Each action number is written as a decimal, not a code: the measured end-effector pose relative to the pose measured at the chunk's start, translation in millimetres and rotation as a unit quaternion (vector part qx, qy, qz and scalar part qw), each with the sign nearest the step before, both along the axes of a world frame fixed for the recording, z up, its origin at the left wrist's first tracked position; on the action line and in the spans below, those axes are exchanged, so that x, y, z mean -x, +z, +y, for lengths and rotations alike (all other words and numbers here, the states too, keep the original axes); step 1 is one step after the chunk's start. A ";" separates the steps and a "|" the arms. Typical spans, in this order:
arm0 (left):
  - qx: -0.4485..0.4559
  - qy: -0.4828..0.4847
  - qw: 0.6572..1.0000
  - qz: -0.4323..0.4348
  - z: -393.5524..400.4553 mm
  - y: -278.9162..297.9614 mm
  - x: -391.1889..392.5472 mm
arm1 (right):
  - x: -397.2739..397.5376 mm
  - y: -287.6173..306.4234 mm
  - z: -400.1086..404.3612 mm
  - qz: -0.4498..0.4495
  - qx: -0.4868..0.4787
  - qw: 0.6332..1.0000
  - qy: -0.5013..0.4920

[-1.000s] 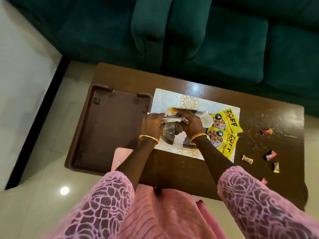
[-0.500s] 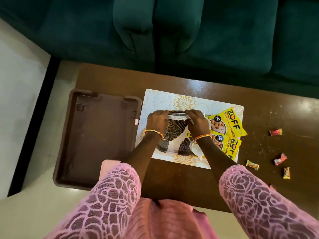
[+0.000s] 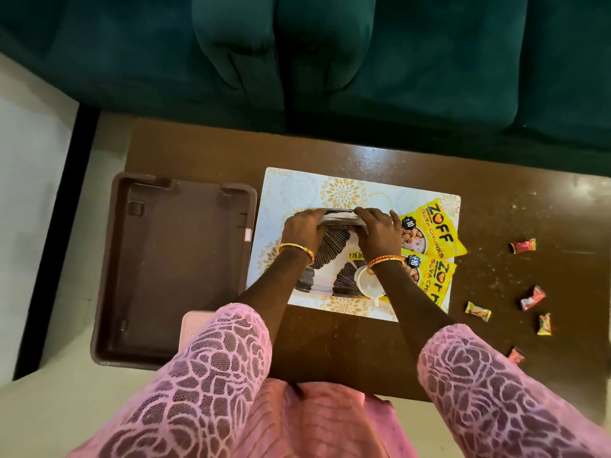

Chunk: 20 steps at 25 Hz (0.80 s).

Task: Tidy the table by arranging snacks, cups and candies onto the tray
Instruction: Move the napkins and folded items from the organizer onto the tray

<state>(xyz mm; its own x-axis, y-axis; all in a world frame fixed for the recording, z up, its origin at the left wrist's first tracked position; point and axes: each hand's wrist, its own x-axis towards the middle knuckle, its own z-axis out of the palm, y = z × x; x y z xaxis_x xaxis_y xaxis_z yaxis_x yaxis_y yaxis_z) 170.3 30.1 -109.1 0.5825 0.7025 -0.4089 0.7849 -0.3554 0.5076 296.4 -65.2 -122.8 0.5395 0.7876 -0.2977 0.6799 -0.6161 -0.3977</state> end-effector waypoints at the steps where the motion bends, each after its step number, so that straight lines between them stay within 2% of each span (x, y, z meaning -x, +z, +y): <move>1: -0.003 0.006 1.000 -0.006 0.3 -0.6 -1.1 | 0.4 -0.1 0.1 0.000 -0.005 1.000 -0.006; 8: -0.005 0.016 1.000 0.017 -1.4 -1.6 -4.5 | 2.3 1.5 0.5 0.019 -0.017 0.999 -0.035; 13: -0.042 -0.042 0.994 0.095 -2.6 -0.1 -2.0 | 3.3 12.6 0.2 0.040 0.004 0.998 -0.049; 15: -0.039 -0.025 0.995 0.091 -10.6 3.6 6.5 | 9.2 23.4 -2.8 0.041 -0.034 0.996 -0.078; 20: -0.037 0.032 0.998 0.024 -44.2 29.4 42.5 | 42.4 60.7 -13.8 0.022 -0.226 0.963 -0.145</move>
<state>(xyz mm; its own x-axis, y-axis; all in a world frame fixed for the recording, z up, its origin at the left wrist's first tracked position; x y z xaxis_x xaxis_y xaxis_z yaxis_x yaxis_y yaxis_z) 127.8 -14.0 -79.7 0.5158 0.7674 -0.3809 0.8305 -0.3388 0.4421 253.9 -79.0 -62.2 0.7513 0.6598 0.0133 0.4816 -0.5344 -0.6946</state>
